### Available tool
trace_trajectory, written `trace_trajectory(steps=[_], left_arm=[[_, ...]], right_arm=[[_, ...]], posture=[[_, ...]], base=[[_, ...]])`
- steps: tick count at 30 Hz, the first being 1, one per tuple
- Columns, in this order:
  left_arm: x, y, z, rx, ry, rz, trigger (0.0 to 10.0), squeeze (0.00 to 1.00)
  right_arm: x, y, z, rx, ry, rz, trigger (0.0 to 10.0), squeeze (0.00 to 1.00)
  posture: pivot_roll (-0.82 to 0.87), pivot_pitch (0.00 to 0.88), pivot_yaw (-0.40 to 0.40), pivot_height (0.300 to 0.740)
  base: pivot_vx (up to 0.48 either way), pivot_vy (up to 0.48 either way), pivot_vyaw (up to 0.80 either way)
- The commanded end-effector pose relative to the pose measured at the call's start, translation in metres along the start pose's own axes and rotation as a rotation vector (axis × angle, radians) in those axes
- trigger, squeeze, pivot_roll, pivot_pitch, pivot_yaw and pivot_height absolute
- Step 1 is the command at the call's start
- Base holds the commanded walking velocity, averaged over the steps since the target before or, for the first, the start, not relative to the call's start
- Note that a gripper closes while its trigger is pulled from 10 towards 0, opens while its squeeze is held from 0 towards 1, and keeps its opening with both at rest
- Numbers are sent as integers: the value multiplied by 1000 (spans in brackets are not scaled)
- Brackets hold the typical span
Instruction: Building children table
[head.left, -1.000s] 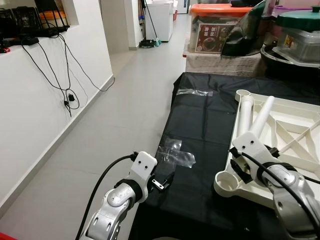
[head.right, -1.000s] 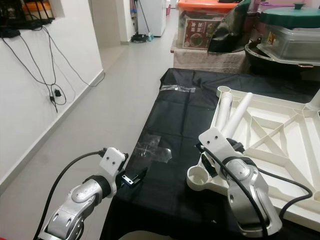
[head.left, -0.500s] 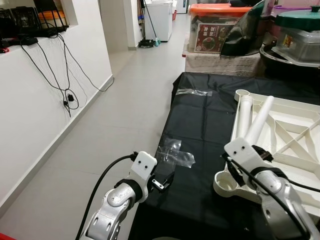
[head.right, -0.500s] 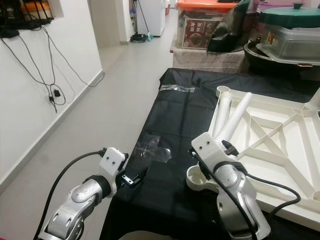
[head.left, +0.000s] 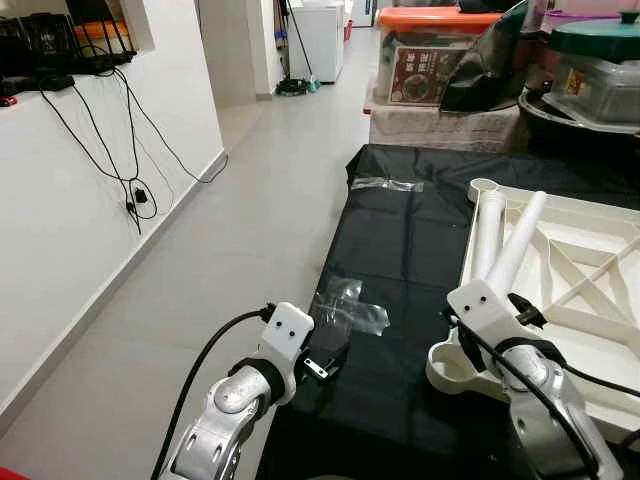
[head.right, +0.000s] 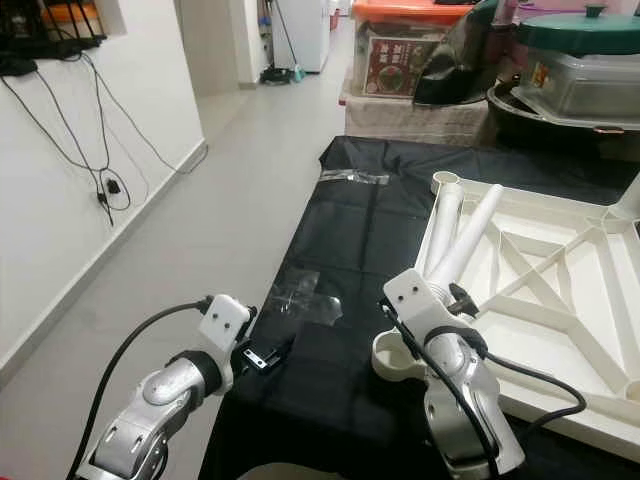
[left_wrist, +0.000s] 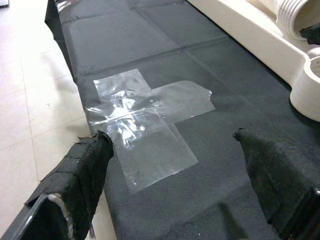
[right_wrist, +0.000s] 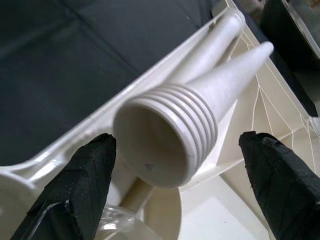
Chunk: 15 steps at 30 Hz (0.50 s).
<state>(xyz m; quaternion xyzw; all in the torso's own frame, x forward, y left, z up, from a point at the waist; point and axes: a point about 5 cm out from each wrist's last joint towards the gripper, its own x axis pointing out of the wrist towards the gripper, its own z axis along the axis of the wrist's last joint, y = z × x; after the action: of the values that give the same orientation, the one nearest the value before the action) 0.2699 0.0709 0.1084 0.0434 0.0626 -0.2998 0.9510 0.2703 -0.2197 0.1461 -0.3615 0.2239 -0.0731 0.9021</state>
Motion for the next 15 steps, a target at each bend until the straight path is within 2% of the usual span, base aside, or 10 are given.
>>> trace_trajectory(steps=[1, 7, 15], left_arm=[[-2, 3, -1, -6, 6, 5, 10000, 0], [-2, 3, -1, -6, 5, 5, 10000, 0], [-2, 3, -1, -9, 6, 7, 10000, 0]], right_arm=[[2, -2, 0, 3, -3, -17, 10000, 0], [4, -2, -1, 6, 2, -31, 10000, 0], [9, -7, 2, 55, -4, -98, 10000, 0]], posture=[[40, 0, -27, 740], [40, 0, -27, 740], [42, 0, -28, 740]], base=[[0, 0, 0], [0, 0, 0], [0, 0, 0]])
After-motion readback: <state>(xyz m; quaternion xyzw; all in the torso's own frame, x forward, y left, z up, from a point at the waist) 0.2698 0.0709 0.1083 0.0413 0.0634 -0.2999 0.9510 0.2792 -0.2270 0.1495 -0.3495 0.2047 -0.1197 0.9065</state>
